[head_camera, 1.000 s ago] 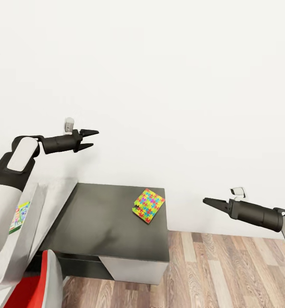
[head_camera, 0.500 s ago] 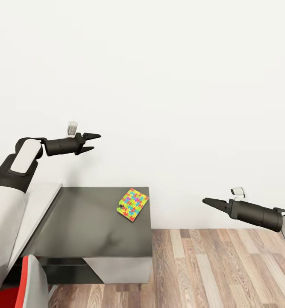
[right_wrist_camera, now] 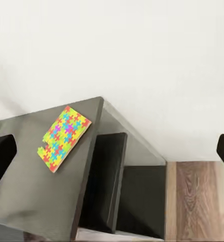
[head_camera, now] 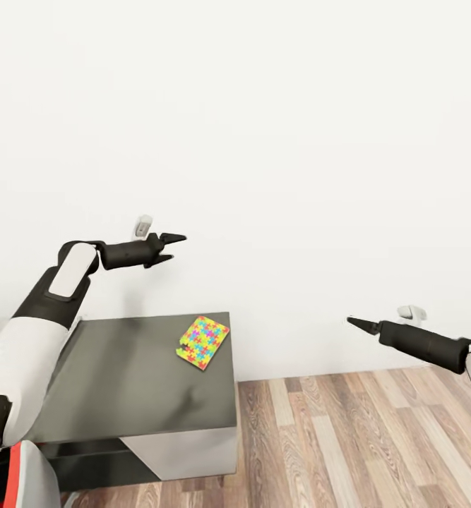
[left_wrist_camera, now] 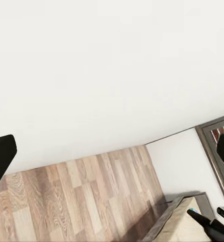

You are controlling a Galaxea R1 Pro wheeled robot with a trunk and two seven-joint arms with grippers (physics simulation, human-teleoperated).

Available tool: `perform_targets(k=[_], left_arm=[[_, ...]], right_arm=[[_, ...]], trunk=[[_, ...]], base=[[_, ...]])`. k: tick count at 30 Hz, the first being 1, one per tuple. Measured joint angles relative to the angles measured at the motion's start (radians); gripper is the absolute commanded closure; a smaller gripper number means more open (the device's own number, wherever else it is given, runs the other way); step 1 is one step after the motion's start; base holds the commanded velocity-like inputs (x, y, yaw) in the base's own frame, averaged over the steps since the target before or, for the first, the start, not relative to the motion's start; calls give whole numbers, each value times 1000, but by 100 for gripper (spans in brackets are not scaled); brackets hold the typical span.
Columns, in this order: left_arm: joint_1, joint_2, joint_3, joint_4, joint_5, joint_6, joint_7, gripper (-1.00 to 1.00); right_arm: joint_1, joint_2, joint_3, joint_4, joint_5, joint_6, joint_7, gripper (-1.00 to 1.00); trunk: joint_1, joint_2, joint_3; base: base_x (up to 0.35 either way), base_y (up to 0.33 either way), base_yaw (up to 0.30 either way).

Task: Put all the toys in the child's room - the three board games (two on the bed and one on the table), the two jigsaw puzzles on the table, and the tennis ball on the table - inside the toy box on the table in the child's room.

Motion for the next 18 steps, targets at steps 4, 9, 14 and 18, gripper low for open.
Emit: perform_targets(k=[4,9,14,18], left_arm=[[10,-58,2,0,-2,-22,97,-100],[38,-148,4,0,-13,-73,217,-100],[76,-229,0,1,-18,-147,300,-100],[116,-279,-4,0,-20,-205,360,-100]], right_arm=[[-22,5,-6,42,-1,-85,-181,-100],[-63,19,-2,146,0,-184,-325,-100],[-115,43,31,262,4,-232,-389,-100],[-138,51,55,325,11,-250,-410,-100]], trunk=[[0,0,6],[0,0,14],[0,0,21],[0,0,27]], base=[[-1,-1,-176],[0,-1,-176],[0,0,-176],[0,0,-176]])
